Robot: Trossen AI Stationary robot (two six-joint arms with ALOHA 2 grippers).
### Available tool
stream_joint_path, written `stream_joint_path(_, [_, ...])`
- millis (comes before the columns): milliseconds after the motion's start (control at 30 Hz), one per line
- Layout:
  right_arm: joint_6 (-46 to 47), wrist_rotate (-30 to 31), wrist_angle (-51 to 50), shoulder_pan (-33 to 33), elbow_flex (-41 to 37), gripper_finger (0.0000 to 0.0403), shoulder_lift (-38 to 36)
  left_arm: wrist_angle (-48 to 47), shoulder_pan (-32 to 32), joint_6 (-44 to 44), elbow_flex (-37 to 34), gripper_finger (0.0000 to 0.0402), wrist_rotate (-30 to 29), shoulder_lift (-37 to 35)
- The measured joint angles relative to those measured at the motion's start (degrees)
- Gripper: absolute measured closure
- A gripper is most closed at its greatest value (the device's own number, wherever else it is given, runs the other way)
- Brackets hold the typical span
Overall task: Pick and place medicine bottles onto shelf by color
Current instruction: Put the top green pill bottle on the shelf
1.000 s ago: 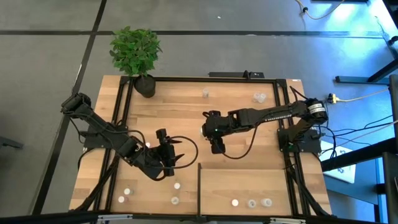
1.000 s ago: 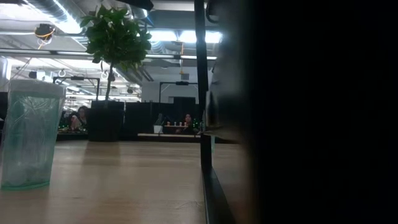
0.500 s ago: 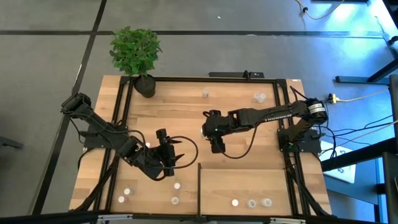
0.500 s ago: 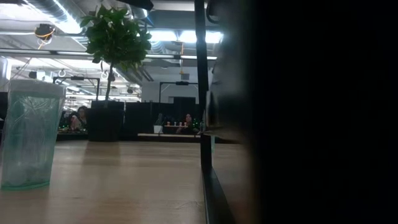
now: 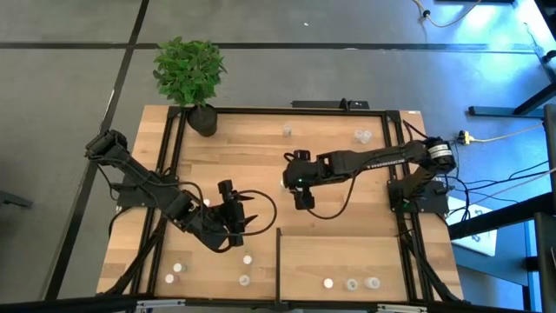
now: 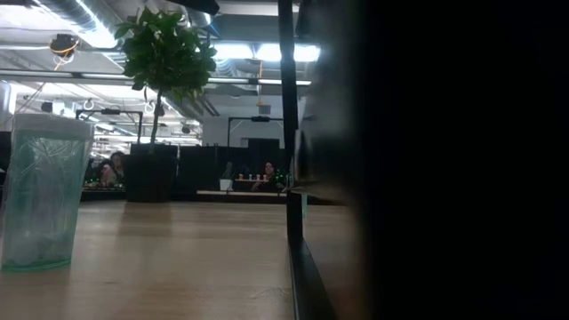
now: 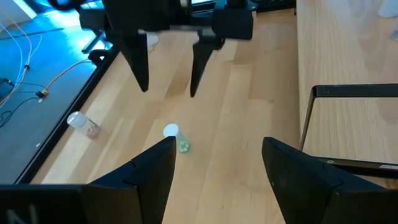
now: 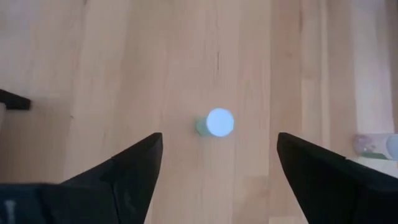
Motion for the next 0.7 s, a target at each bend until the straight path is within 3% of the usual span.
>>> stream_joint_path(233, [-3.7, -1.6, 0.9, -2.5, 0.0, 0.0089, 4.5, 0.0, 0.0, 0.0, 0.0, 0.0169, 0.0, 0.0])
stream_joint_path(700, [-9.7, -11.3, 7.3, -7.6, 0.0, 0.0099, 10.4, 0.0, 0.0, 0.0, 0.0, 0.0169, 0.0, 0.0])
